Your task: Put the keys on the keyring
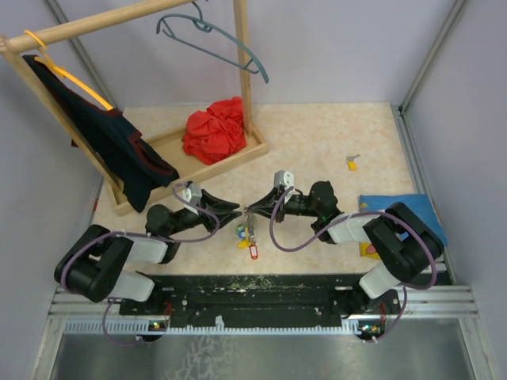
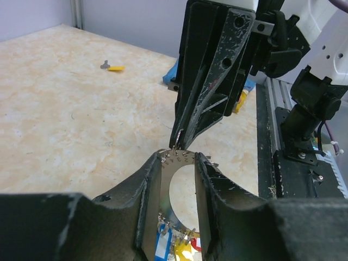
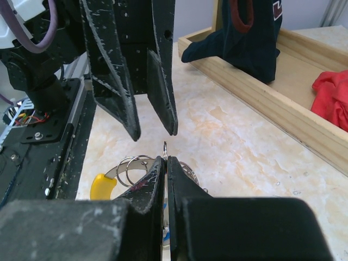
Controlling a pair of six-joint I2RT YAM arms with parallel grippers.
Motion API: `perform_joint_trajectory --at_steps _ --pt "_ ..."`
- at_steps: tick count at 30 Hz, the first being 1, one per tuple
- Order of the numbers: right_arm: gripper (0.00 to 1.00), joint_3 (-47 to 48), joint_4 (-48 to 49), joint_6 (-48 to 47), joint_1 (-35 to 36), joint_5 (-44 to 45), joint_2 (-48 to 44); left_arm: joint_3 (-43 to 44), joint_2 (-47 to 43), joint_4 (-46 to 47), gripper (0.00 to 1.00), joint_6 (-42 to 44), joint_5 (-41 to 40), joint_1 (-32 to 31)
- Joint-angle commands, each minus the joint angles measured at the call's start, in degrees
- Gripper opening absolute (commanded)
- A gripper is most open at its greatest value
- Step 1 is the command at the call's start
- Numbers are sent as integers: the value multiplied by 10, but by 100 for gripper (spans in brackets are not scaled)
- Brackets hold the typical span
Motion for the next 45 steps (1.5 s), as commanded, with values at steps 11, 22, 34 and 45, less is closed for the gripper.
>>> perform_joint_trajectory --at_steps 11,22,34,45 --pt "0 7 38 -2 -4 -17 -1 24 88 121 35 -39 68 12" --pt "0 8 39 -1 -3 -20 1 38 102 158 36 -53 76 12" --pt "0 12 40 1 1 -21 5 39 57 120 37 -30 68 12" --pt "0 12 41 2 4 -27 3 54 90 146 37 -50 76 11"
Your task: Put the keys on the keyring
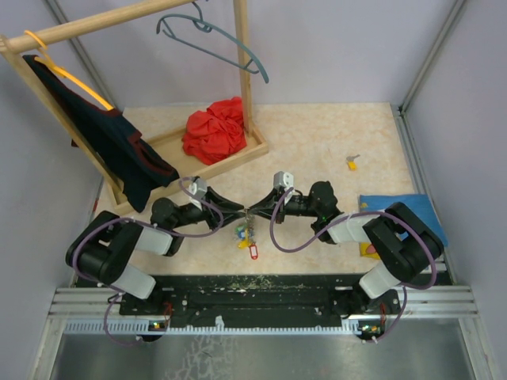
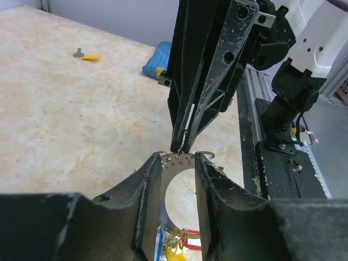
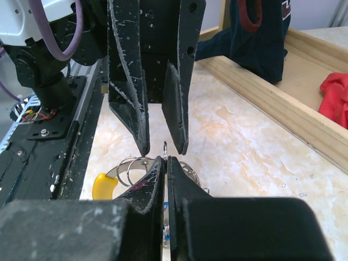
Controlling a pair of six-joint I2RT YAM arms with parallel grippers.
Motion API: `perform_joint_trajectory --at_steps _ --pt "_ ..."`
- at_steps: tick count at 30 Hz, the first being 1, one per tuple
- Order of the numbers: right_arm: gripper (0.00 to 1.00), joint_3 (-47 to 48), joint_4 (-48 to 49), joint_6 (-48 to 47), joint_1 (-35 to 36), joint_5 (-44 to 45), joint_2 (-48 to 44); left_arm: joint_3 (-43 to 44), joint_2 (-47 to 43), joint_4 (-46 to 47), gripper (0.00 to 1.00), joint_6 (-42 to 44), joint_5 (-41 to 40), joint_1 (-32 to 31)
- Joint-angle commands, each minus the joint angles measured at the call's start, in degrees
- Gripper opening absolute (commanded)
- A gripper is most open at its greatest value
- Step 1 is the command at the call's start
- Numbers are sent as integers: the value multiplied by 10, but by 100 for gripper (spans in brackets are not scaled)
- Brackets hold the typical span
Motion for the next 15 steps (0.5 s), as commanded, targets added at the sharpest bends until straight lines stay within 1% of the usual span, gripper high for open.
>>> perform_joint_trajectory --at_steps 1,5,9,12,14,15 --pt "0 12 41 2 3 -15 2 20 13 111 36 -10 10 1" --pt "0 14 40 2 4 -16 3 26 18 111 31 -11 13 0" --pt "0 14 41 3 4 -17 2 28 25 111 28 -12 18 -3" --pt "0 14 43 4 5 -19 1 29 31 111 21 -14 22 -4" --pt "0 15 44 6 5 -20 1 30 33 112 19 -14 24 -6" --pt "0 15 44 6 5 -21 1 30 34 112 16 -13 24 -8"
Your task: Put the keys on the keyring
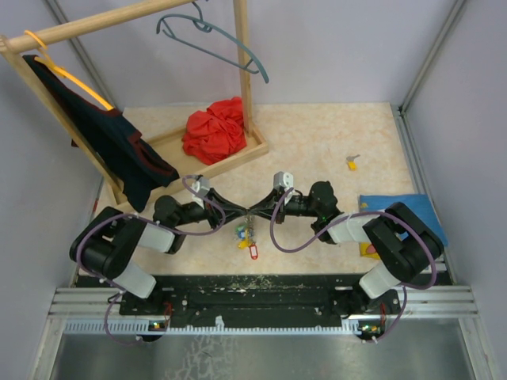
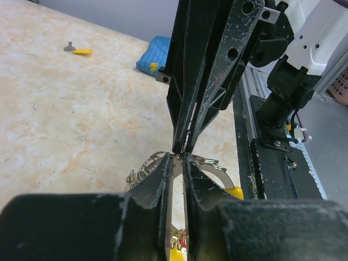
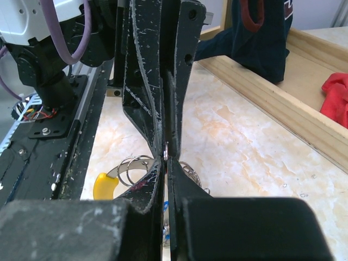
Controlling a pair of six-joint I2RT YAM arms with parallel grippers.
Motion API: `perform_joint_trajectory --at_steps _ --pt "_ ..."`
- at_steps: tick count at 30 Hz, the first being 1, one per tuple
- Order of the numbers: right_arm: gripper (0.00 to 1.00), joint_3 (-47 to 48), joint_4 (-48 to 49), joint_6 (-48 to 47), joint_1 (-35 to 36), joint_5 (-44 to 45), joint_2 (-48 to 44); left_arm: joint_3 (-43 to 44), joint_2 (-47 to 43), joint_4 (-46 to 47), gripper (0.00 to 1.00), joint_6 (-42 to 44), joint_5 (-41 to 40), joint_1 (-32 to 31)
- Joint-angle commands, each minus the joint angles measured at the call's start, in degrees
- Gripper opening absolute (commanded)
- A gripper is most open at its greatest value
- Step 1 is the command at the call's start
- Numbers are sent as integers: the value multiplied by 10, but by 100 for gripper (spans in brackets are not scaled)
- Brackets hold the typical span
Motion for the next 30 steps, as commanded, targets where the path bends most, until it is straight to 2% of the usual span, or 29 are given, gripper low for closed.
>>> perform_joint_trajectory --at_steps 1,3,7,9,13,18,21,26,30 --pt "0 15 43 5 4 -18 2 12 8 112 12 -4 12 -5" --pt "0 15 40 2 4 -17 1 11 5 115 1 -4 12 -6" --pt "1 13 22 -12 4 -10 -2 12 -19 76 1 19 12 -6" --pt "9 14 -9 -30 4 -2 -10 10 -45 21 1 47 6 -6" --pt "22 14 -89 -68 0 13 -38 6 -137 -157 1 134 -20 -9" --pt "25 11 -193 -116 -9 44 -96 58 -238 -488 1 313 -138 -64" --pt "26 9 -261 -156 -11 69 -133 96 -257 -608 1 369 -201 -97" --pt "26 25 -376 -227 -12 114 -194 127 -242 -661 1 403 -221 -116" --pt "27 30 -425 -256 -13 121 -233 142 -233 -686 1 412 -227 -123"
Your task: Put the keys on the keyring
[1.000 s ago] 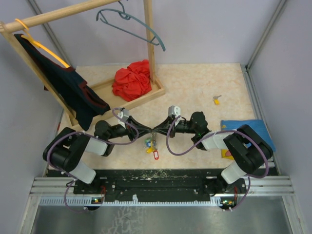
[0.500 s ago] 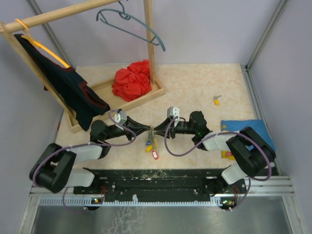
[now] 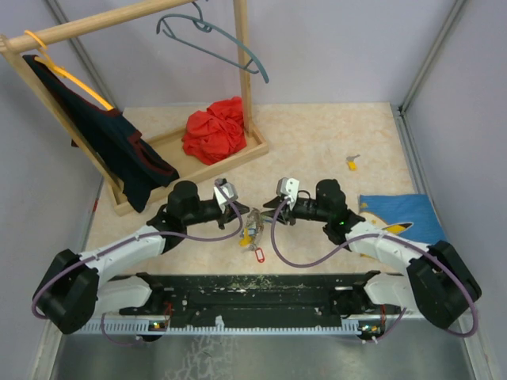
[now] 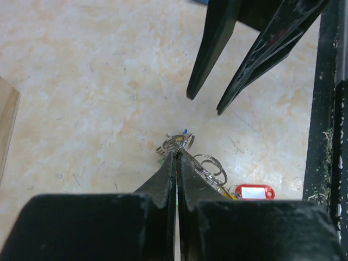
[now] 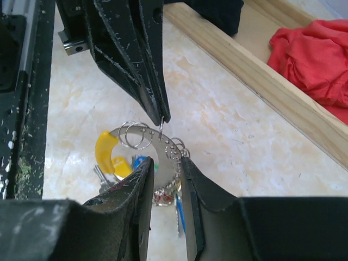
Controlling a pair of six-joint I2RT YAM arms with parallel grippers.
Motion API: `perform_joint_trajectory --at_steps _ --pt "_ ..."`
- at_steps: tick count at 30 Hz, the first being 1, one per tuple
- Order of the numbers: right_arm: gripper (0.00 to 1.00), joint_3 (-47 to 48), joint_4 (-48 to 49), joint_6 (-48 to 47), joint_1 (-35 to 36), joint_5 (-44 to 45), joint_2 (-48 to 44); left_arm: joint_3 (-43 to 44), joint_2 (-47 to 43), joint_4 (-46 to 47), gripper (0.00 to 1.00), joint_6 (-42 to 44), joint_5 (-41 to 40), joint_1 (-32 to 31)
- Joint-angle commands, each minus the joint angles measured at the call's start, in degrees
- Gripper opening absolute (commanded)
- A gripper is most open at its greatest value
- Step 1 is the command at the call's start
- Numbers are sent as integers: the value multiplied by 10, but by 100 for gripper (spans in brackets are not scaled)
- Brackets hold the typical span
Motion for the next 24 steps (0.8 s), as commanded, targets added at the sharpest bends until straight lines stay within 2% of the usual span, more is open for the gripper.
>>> perform_joint_trajectory --at_steps 1,8,24 --pt "27 30 -69 -55 -6 12 -44 28 2 -55 1 39 -21 -8" --pt "28 45 -38 -24 -1 -33 -16 24 -3 -40 1 34 -8 -11" --pt "26 71 6 7 35 -22 63 25 2 -32 1 28 1 -14"
